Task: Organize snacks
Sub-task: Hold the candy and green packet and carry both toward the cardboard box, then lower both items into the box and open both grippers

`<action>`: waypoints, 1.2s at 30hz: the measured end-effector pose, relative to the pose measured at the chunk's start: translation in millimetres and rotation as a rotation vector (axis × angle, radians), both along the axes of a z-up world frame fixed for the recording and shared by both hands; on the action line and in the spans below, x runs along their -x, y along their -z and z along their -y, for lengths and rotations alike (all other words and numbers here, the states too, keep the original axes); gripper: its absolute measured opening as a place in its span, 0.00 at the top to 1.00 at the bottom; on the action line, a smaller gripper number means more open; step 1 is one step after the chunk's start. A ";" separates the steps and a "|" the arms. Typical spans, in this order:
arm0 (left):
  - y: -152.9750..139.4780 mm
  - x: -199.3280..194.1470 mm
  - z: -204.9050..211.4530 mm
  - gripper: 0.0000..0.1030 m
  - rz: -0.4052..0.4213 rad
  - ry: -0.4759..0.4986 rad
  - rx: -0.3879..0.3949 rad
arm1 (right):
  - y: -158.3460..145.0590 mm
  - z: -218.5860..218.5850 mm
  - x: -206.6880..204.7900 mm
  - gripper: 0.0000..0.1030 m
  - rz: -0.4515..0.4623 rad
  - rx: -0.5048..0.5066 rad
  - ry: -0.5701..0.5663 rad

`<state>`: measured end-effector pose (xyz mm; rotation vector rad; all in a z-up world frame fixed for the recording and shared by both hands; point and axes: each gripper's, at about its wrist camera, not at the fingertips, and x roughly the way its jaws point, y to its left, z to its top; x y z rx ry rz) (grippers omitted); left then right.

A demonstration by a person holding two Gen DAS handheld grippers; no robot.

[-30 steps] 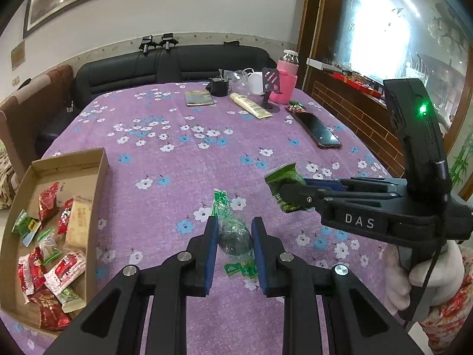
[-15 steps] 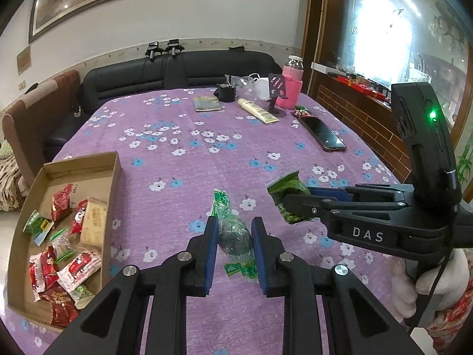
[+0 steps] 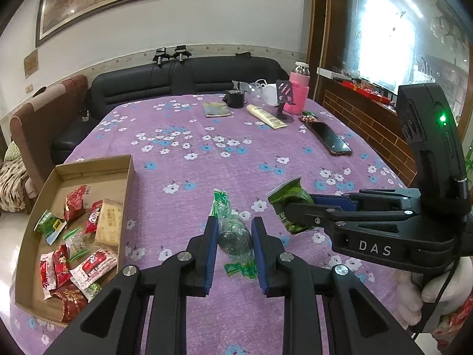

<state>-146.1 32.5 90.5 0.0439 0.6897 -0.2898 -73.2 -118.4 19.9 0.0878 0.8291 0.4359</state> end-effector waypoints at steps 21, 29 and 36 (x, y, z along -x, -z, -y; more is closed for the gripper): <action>-5.8 11.9 -41.5 0.77 0.012 -0.069 0.070 | -10.7 -23.3 14.4 0.78 0.021 -0.008 -0.034; -6.9 15.6 -66.4 0.77 0.017 -0.116 0.099 | -14.9 -39.8 15.6 0.78 0.026 -0.005 -0.069; -6.6 16.4 -97.7 0.77 0.018 -0.179 0.127 | -19.6 -65.1 14.4 0.78 0.031 0.006 -0.114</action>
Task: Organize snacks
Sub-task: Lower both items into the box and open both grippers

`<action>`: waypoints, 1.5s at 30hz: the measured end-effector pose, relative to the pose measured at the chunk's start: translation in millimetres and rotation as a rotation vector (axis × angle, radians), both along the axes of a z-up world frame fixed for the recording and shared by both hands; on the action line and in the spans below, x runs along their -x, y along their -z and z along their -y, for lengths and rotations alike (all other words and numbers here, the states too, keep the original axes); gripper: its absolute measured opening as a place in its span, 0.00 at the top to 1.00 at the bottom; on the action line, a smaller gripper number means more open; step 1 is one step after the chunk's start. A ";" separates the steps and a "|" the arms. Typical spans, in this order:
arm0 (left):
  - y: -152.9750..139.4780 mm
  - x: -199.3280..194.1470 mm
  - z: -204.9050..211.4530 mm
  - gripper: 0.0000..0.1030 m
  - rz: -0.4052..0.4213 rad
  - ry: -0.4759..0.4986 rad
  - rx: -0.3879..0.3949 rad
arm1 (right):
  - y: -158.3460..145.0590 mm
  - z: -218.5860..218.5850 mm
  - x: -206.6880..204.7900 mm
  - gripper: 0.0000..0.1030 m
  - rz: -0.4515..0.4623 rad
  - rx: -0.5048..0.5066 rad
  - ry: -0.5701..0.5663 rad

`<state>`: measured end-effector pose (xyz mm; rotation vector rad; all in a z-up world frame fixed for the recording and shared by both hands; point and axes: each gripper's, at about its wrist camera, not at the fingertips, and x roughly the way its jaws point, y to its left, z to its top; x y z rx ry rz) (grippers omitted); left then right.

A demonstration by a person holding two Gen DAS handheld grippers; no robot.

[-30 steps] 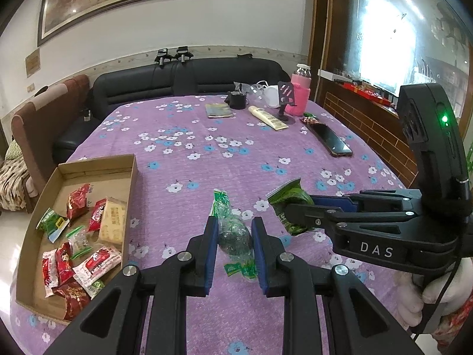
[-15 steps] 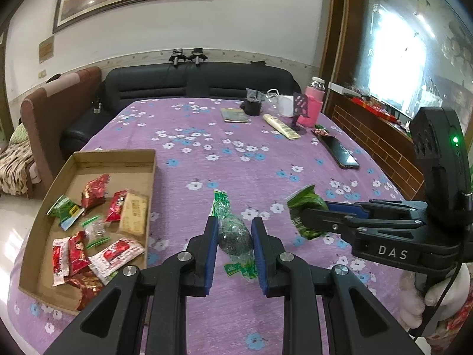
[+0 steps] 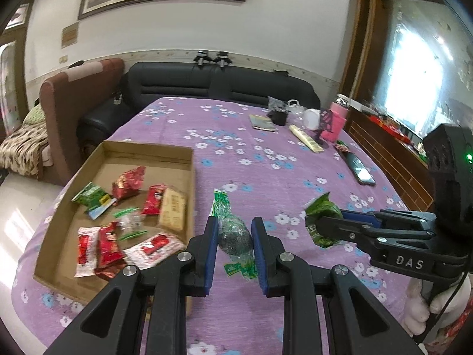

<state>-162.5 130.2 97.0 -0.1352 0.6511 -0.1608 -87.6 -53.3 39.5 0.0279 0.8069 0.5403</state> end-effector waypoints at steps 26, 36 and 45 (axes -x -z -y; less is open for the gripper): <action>16.3 -0.7 -136.7 0.77 -0.019 -0.258 0.044 | 3.8 -120.0 -17.8 0.78 -0.029 0.076 -0.178; 34.5 -21.4 -160.5 0.77 -0.065 -0.284 0.025 | 18.9 -167.0 -46.4 0.78 -0.080 0.081 -0.206; 42.4 -26.4 -160.7 0.77 -0.070 -0.285 0.004 | 20.6 -194.6 -55.4 0.78 -0.067 0.099 -0.226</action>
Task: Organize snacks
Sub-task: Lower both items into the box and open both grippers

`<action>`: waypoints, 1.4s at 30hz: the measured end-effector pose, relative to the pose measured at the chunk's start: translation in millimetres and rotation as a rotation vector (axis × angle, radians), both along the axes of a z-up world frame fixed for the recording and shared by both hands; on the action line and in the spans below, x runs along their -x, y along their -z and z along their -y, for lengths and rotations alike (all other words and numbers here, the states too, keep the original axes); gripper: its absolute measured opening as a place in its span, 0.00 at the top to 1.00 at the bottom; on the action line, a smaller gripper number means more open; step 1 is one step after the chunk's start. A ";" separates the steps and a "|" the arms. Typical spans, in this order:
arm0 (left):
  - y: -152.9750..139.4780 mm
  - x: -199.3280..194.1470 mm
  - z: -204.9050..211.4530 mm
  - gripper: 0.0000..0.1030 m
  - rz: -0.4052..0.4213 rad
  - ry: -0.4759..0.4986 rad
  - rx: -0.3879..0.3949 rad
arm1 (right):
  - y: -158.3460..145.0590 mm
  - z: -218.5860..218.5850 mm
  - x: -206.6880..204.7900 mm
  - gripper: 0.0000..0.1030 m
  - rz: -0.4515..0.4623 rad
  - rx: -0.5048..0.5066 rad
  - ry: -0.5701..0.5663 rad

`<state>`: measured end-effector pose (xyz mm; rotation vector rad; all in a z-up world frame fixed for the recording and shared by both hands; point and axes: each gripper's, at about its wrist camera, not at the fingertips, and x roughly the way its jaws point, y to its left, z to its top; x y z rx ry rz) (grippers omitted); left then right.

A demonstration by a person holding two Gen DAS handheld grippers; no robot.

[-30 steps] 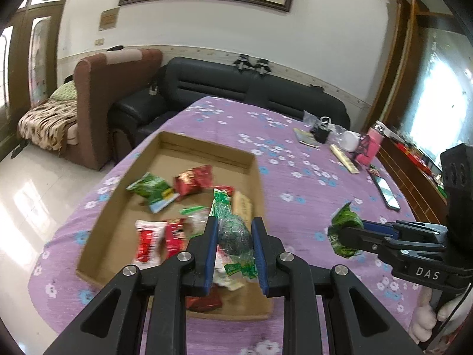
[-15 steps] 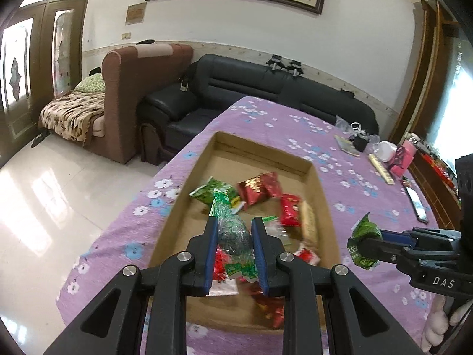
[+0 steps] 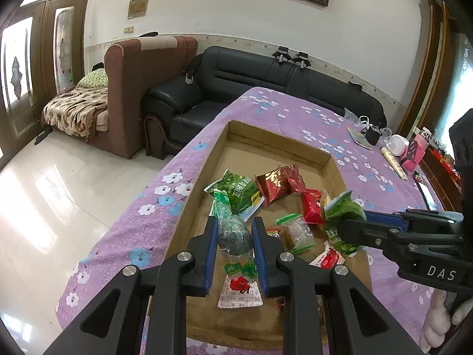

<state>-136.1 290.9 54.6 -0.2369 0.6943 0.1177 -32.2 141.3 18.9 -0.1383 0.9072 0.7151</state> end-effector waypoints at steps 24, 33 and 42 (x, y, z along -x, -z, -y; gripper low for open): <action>12.8 -20.7 16.5 0.77 -0.027 0.041 -0.062 | 16.1 -11.9 -34.4 0.78 0.018 0.053 0.065; 17.4 -25.7 12.9 0.77 -0.044 0.040 -0.057 | 20.3 -15.1 -41.7 0.78 0.007 0.051 0.073; 20.9 -27.9 11.1 0.77 -0.050 0.036 -0.051 | 20.6 -16.7 -42.6 0.78 0.005 0.048 0.075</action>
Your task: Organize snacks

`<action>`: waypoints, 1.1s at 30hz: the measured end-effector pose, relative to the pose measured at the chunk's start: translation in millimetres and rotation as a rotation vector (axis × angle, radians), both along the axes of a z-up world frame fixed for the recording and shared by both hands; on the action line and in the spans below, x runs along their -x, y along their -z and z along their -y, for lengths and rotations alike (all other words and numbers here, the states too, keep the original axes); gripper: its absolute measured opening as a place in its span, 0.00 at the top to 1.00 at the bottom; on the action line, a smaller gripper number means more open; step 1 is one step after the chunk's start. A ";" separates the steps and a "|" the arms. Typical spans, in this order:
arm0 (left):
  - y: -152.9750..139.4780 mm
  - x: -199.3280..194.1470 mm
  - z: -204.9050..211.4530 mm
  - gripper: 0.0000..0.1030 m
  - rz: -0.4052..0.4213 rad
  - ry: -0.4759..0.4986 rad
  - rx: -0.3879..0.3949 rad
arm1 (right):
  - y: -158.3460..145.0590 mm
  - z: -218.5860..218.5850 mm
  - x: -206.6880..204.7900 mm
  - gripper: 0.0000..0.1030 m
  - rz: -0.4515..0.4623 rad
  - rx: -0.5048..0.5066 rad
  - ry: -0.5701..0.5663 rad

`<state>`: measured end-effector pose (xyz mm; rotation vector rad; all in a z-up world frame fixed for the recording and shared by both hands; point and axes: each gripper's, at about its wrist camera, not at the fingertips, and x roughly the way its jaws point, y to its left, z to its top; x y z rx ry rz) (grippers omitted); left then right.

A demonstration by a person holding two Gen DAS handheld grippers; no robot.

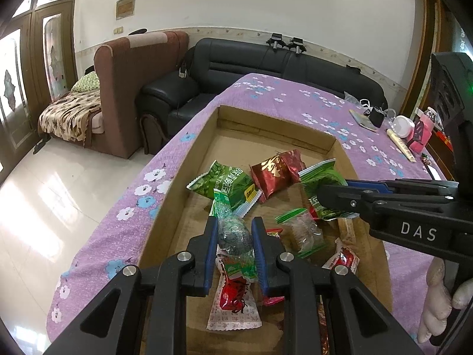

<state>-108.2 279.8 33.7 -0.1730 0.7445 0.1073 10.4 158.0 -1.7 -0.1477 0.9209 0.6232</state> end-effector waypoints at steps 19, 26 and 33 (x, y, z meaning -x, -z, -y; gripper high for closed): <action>6.9 -12.0 -5.7 0.77 -0.027 -0.013 0.014 | 12.5 -9.8 -12.2 0.78 -0.021 0.014 0.010; 5.9 -11.8 -10.0 0.41 -0.019 -0.033 0.032 | 14.2 -7.4 -15.9 0.76 -0.040 -0.010 0.022; -6.6 -3.7 -6.7 0.14 0.016 -0.043 0.034 | -2.0 1.5 -5.9 0.60 -0.008 -0.054 0.035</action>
